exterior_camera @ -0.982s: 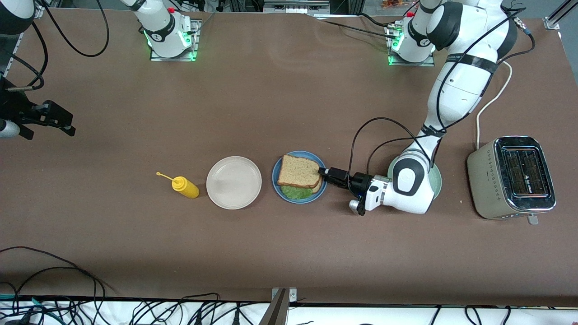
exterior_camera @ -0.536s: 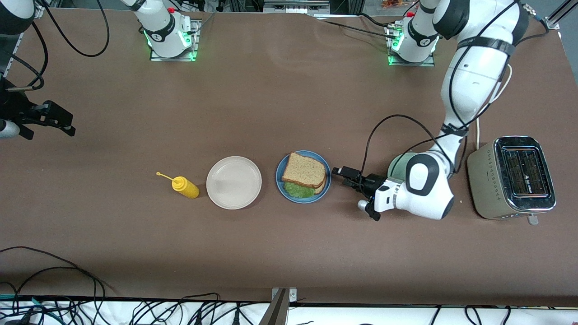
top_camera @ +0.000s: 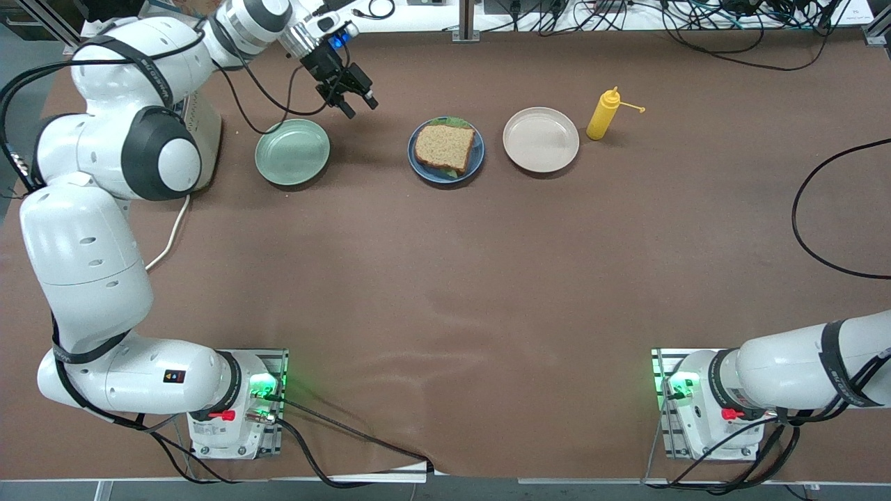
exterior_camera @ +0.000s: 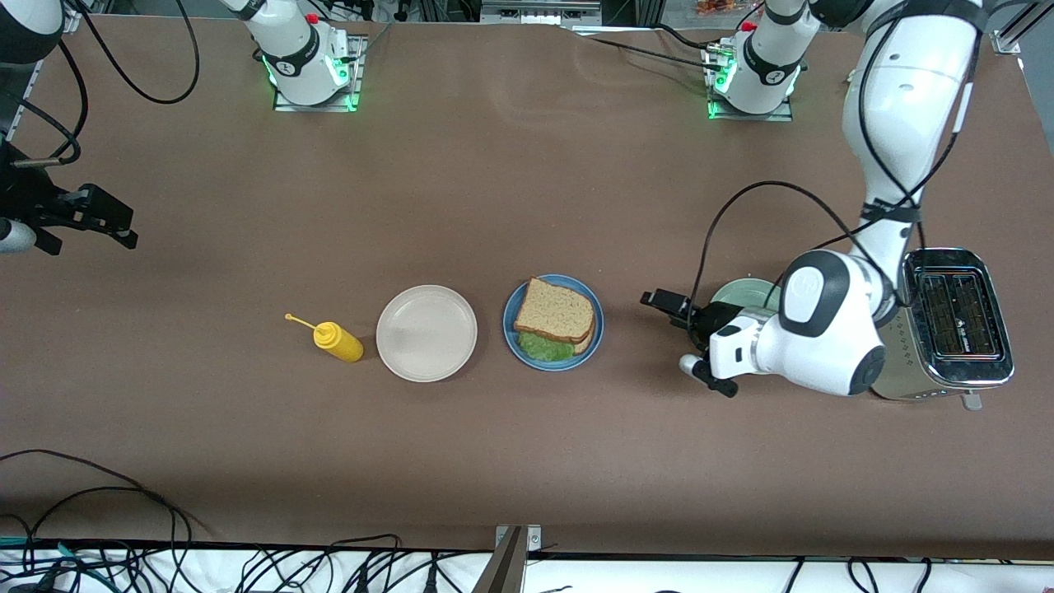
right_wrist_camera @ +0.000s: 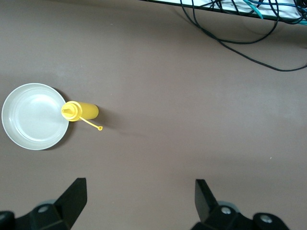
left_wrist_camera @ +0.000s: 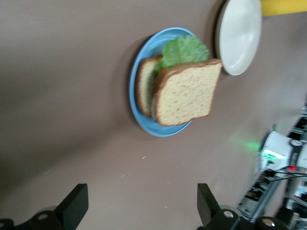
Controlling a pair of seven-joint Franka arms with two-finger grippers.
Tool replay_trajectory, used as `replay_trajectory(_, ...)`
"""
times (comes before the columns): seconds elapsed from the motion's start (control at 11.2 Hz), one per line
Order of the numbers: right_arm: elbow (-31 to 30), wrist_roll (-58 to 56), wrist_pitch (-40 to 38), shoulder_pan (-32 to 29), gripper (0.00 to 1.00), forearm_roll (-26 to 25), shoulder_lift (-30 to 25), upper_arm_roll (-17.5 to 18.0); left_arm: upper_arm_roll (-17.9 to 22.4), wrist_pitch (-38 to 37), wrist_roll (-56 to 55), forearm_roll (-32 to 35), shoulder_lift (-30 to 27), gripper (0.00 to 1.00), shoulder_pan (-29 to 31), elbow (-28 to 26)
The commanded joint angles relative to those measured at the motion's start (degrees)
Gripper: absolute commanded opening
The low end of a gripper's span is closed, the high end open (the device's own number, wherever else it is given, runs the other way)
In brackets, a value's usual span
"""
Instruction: Make sandwich in blue plate with both arms
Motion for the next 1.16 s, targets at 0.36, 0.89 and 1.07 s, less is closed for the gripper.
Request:
replay_trajectory(0.36,1.0,0.1,-0.7,-0.2,1.00,5.7,0.3,-1.3,0.2,-6.5,-5.7,22.2,-17.3,1.00,3.1,-1.2)
replay_trajectory(0.89,1.0,-0.7,-1.1,-0.2,1.00,7.8,0.3,-2.6,1.0,-12.8,-10.6,32.6,-32.2,1.00,2.4,-2.4)
replay_trajectory(1.07,1.0,-0.7,-1.1,-0.2,1.00,7.8,0.3,-2.6,2.4,-12.6,-14.4,31.9,-36.8,1.00,1.7,-7.0)
